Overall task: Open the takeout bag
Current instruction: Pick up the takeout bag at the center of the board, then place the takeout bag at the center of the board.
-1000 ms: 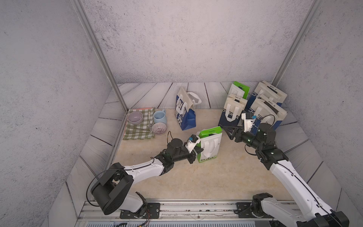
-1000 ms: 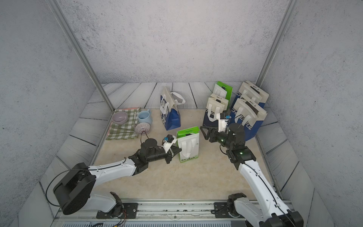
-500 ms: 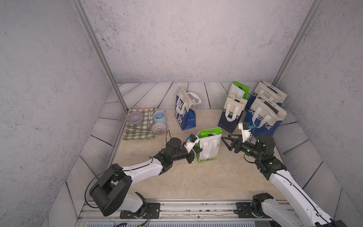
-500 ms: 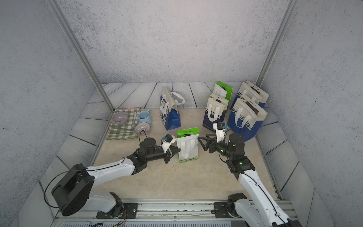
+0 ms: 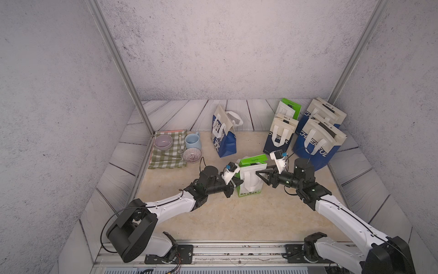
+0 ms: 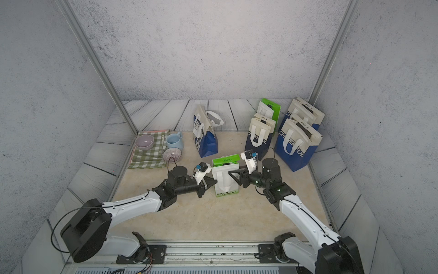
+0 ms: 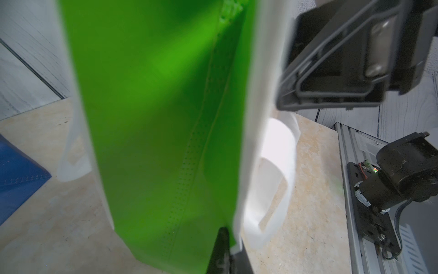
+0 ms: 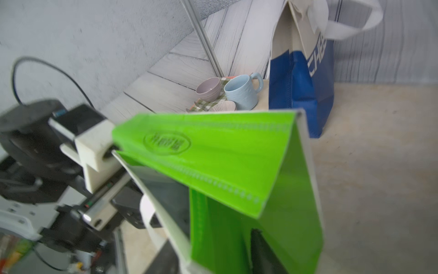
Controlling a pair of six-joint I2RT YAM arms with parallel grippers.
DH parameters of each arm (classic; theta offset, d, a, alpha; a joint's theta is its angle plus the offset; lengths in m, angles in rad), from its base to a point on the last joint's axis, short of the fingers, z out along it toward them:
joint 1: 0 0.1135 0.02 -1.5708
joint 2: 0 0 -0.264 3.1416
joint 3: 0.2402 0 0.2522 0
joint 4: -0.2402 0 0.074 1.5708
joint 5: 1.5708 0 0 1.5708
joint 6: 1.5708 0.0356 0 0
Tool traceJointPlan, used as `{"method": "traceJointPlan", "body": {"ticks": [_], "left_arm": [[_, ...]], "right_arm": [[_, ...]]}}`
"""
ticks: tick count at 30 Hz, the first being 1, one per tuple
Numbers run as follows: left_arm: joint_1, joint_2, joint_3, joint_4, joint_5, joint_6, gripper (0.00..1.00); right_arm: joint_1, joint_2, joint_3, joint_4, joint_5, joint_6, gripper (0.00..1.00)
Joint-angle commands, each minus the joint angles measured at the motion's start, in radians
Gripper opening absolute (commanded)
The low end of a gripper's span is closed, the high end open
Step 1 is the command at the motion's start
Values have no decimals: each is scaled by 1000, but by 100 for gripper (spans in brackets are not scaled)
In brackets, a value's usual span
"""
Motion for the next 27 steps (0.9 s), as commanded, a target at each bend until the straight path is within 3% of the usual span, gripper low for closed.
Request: {"method": "traceJointPlan", "body": {"ticks": [1, 3, 7, 16, 27], "left_arm": [[3, -39, 46, -45, -20, -23, 21], [3, -59, 50, -64, -46, -38, 38], [2, -151, 52, -153, -140, -69, 54], [1, -485, 73, -500, -291, -90, 56], [1, -838, 49, -800, -341, -90, 58]], "right_arm": [[5, -15, 18, 37, 8, -24, 18], [6, -23, 20, 38, 50, -33, 0], [4, -22, 52, 31, 122, -69, 0], [-57, 40, 172, -15, 289, -192, 0], [-269, 175, 251, 8, 282, -236, 0]]}}
